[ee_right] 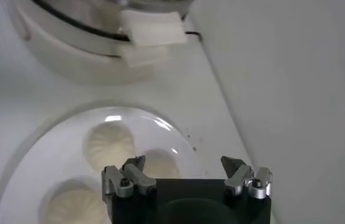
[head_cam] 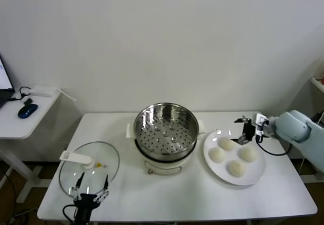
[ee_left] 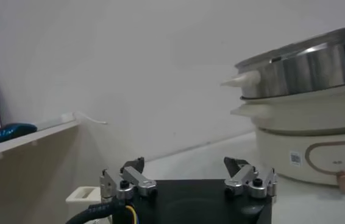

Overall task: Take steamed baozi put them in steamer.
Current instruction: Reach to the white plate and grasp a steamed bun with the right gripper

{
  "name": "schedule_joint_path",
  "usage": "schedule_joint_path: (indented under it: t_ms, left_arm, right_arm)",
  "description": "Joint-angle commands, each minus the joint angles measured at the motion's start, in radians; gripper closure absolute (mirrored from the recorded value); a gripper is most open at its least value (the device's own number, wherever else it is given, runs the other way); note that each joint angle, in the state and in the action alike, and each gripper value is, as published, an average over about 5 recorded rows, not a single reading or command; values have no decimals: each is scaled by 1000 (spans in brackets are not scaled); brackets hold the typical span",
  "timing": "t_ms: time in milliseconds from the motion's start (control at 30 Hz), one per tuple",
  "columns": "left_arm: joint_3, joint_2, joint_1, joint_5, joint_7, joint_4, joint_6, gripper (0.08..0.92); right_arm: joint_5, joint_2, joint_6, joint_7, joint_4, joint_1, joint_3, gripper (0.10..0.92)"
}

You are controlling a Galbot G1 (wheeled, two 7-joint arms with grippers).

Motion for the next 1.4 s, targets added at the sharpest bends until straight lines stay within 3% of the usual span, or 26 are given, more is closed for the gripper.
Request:
schedule_joint_path:
  t_ms: [33,333,700,1400]
  left_arm:
    - [0,2,1,2,1,3,-7,177]
    - [-7,4,0,2,3,18,-12,177]
    - [-27,8,-16,1,4,51,-14,177]
    - [-29,10,-31,6,5,87,-16,177]
  right_arm:
    - [-15,101,106,-204,-141,552,-689,203]
    - [-32,246,135,-208,-286,509,-730,203]
    - [-28,335,114,-189,-430,259,-529,203]
    - [-60,397,129,-166,-598,45,-301,203]
